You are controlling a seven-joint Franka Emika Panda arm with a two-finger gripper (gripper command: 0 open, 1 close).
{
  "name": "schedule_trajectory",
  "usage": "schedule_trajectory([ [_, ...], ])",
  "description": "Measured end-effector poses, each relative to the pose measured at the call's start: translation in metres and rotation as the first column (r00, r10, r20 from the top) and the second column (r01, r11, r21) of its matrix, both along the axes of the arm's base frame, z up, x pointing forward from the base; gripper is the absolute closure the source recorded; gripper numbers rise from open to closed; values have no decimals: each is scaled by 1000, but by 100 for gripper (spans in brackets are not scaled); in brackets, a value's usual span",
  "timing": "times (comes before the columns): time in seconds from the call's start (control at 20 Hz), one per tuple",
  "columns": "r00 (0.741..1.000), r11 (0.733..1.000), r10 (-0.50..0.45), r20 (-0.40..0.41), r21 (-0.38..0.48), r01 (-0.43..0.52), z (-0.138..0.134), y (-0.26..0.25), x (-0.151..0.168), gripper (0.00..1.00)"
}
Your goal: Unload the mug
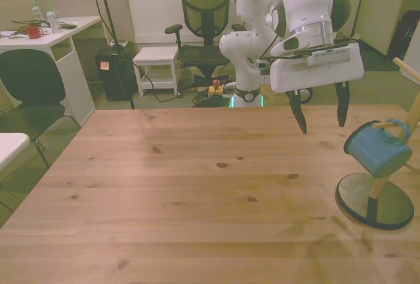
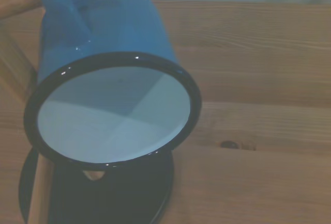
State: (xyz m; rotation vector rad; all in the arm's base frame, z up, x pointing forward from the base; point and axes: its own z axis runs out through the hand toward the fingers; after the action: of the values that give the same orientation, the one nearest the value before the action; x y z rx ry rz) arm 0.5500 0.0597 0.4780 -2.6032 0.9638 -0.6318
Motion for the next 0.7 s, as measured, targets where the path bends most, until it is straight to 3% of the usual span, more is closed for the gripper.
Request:
schedule_trajectory([
  [0.35, 997, 1000, 21, 72, 20, -23, 12, 7, 17, 0],
  [0.7, 995, 1000, 18, 98, 22, -20, 3, 9, 52, 0],
])
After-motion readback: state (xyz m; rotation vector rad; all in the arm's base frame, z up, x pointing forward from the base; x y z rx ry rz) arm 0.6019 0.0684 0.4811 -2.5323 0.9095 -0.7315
